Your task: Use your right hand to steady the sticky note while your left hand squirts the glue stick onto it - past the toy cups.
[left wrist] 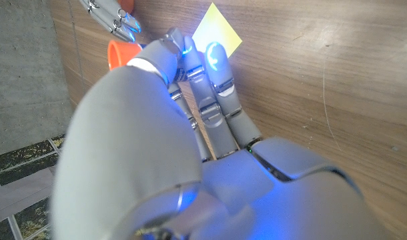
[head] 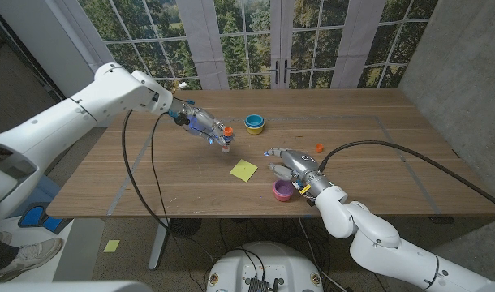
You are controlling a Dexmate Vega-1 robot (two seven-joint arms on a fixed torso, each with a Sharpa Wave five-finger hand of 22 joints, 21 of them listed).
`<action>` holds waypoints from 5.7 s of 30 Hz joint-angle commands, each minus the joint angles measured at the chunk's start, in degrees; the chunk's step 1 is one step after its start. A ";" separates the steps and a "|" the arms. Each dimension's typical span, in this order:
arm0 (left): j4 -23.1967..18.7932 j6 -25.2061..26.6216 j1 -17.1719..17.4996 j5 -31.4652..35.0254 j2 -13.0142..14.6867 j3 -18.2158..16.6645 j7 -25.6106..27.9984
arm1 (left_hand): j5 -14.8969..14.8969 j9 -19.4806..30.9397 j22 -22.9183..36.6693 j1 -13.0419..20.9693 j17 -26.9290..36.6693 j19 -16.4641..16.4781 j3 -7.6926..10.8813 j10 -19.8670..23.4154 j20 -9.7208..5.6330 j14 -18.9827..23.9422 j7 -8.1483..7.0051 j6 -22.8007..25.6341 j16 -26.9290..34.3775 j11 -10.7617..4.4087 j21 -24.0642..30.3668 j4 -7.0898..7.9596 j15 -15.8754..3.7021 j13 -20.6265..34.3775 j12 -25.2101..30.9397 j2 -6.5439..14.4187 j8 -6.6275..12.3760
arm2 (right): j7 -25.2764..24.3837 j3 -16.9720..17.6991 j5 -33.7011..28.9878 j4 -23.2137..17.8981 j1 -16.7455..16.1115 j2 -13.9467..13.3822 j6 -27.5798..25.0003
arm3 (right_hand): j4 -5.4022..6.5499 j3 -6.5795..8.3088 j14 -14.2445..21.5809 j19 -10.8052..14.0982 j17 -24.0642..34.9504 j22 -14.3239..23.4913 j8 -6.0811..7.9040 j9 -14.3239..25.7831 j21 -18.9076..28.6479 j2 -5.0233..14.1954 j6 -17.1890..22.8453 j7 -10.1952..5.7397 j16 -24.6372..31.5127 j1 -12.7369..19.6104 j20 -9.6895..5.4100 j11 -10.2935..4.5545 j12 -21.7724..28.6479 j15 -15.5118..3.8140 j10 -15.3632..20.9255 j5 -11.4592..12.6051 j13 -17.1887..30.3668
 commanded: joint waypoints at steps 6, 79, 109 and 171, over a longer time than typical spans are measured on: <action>0.93 1.71 0.06 -0.50 -0.76 0.54 0.52 | 0.58 0.39 0.03 0.51 0.19 0.79 0.82 9.70 -6.71 7.29 2.89 2.17 -0.33 0.91 -0.44 0.35 -7.53 10.68 0.03 0.12 0.43 | 1.87 -1.22 -4.41 0.91 -0.78 0.97 2.29 | -0.21 1.24 0.54 0.73 0.32 0.33 0.27 0.13 0.48 0.12 0.38 -1.06 0.44 3.28 -6.95 -0.93 0.26 -11.03 0.37 0.33 0.36; 4.96 -5.21 0.74 5.10 -4.40 3.53 0.52 | 2.09 0.89 0.26 0.07 0.29 1.02 0.61 9.57 -6.75 7.63 2.80 1.60 -1.99 0.81 -1.59 0.56 -7.53 11.83 -1.16 0.15 0.38 | 15.03 -6.19 -13.61 7.31 5.97 8.94 2.34 | 5.62 4.73 -2.17 -2.30 4.46 1.32 -1.55 0.04 1.47 0.58 -3.09 -4.36 1.30 17.73 -6.03 -3.51 -0.49 -10.75 -0.68 0.67 0.61; 9.55 -7.85 -1.04 8.14 -8.68 6.75 -2.12 | 2.33 1.03 0.27 -0.17 0.37 0.76 0.48 9.55 -6.73 7.54 2.66 1.51 -2.61 0.89 -1.92 0.54 -7.54 12.21 -1.65 0.33 0.39 | 18.50 -7.95 -11.25 9.12 9.62 8.92 1.61 | 10.42 1.28 -3.11 -2.69 6.90 1.03 -0.20 0.04 2.22 0.32 -0.57 -2.50 2.52 16.16 -5.21 -2.66 -0.06 -10.30 0.24 -0.31 0.83; 5.65 -12.13 0.97 17.52 -8.53 10.71 -3.43 | 2.49 1.43 0.32 -0.42 0.75 -0.72 0.33 8.92 -6.65 6.77 2.00 0.87 -3.87 0.87 -2.78 0.62 -7.56 13.12 -2.99 0.80 0.37 | 23.27 -8.97 -11.87 9.14 12.16 8.69 -1.12 | 8.20 -0.18 -2.15 -3.25 7.37 0.69 1.19 0.05 2.69 0.02 8.42 1.43 3.11 17.61 -4.89 -0.20 1.79 -10.52 6.18 -0.10 0.84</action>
